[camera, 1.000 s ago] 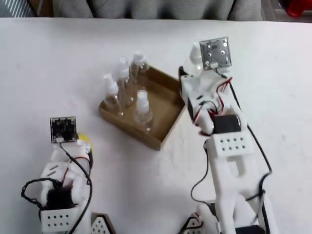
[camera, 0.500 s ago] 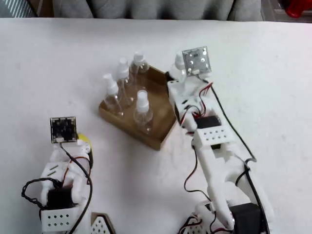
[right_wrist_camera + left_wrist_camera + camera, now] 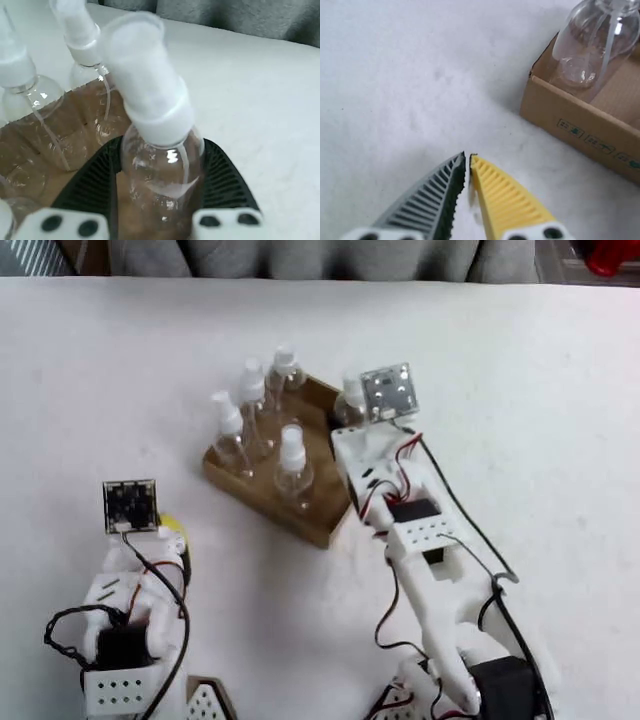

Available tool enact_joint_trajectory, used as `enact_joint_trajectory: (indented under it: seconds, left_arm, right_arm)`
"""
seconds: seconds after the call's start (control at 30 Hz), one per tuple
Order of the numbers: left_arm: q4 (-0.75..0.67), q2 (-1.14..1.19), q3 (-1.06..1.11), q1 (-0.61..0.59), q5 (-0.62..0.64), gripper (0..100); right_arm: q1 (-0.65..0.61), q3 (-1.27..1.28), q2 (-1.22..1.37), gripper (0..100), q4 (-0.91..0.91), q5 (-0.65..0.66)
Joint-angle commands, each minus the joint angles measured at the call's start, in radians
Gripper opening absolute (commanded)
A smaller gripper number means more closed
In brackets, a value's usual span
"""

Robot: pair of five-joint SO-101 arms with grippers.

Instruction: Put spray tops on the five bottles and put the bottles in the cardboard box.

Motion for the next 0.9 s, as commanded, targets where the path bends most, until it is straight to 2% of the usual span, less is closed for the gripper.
enact_joint_trajectory:
  seconds: [0.0, 0.13, 0.47, 0.87]
  left_arm:
    - [0.012, -0.007, -0.003, -0.01, -0.014, 2]
    - [0.012, -0.007, -0.003, -0.01, -0.014, 2]
    - [0.012, -0.007, -0.003, -0.01, -0.014, 2]
    - [0.012, -0.007, -0.003, -0.01, -0.014, 2]
  right_arm:
    - [-0.01, -0.009, -0.005, 1.5, -0.025, 0.002]
    - [-0.007, -0.003, 0.002, 1.5, -0.064, 0.002]
    - [0.015, 0.017, 0.205, 1.5, -0.314, -0.006]
    - [0.008, 0.049, 0.219, 1.6, -0.321, 0.003]
